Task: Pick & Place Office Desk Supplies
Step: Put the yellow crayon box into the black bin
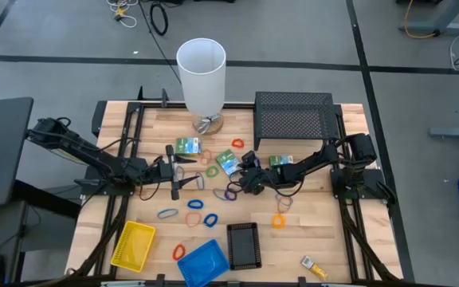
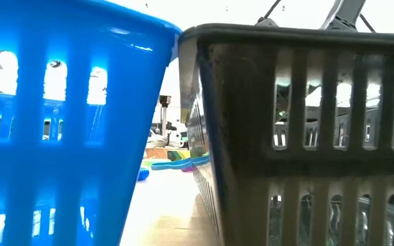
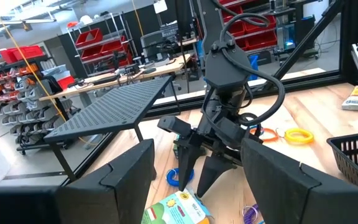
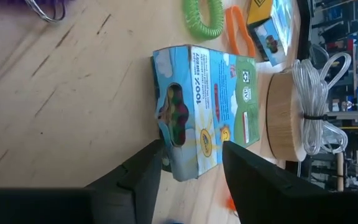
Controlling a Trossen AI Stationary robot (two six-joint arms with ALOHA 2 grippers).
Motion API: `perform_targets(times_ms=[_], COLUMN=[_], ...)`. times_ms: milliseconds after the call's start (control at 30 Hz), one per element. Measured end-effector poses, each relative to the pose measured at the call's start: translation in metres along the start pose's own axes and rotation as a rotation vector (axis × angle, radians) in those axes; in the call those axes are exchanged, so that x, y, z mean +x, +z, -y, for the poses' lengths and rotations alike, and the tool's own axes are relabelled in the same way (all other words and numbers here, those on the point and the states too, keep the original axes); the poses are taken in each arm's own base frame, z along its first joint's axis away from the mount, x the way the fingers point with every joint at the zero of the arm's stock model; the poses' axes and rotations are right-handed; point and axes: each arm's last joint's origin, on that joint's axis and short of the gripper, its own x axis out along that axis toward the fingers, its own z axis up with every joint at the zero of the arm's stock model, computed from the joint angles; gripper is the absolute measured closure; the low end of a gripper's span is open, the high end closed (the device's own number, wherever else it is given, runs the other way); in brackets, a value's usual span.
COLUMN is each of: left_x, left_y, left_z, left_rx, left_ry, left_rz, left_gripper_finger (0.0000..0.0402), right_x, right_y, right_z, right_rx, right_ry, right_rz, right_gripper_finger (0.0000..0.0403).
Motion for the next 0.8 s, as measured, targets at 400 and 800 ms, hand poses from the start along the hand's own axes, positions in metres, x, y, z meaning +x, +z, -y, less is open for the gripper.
perform_targets(times_ms=[400,800], left_x=[0.0000,-0.0001], left_y=[0.0004,0.0009], left_z=[0.0005,0.0004], left_rx=[-0.007,-0.018], left_ry=[-0.020,-0.019], left_rz=[0.008,0.013], left_gripper_finger=[0.0156,0.0156], right_x=[0.0002,-0.0034], right_y=[-0.0009,0.0020], right_z=[0.0003,-0.0028], right_rx=[-0.011,-0.013], right_ry=[-0.007,-0.071], right_rz=[-0.014,-0.067], right_gripper_finger=[0.0305,0.0399])
